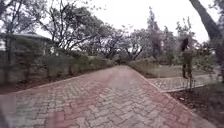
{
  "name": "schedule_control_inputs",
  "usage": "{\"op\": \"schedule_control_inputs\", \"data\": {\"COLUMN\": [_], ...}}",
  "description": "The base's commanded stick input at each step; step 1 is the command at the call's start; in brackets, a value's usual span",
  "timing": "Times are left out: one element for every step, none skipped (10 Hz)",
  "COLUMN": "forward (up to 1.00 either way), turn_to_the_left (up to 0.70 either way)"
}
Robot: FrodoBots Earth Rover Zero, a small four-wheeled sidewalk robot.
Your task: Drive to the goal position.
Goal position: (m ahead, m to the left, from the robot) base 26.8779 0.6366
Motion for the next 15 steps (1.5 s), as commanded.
{"op": "schedule_control_inputs", "data": {"forward": [0.70, 0.70, 0.70, 0.70, 0.70, 0.70, 0.70, 0.70, 0.70, 0.70, 0.70, 0.70, 0.70, 0.70, 0.70], "turn_to_the_left": [0.00, 0.00, 0.00, 0.00, 0.00, 0.00, 0.00, 0.00, 0.00, 0.00, -0.21, -0.27, 0.00, 0.00, 0.00]}}
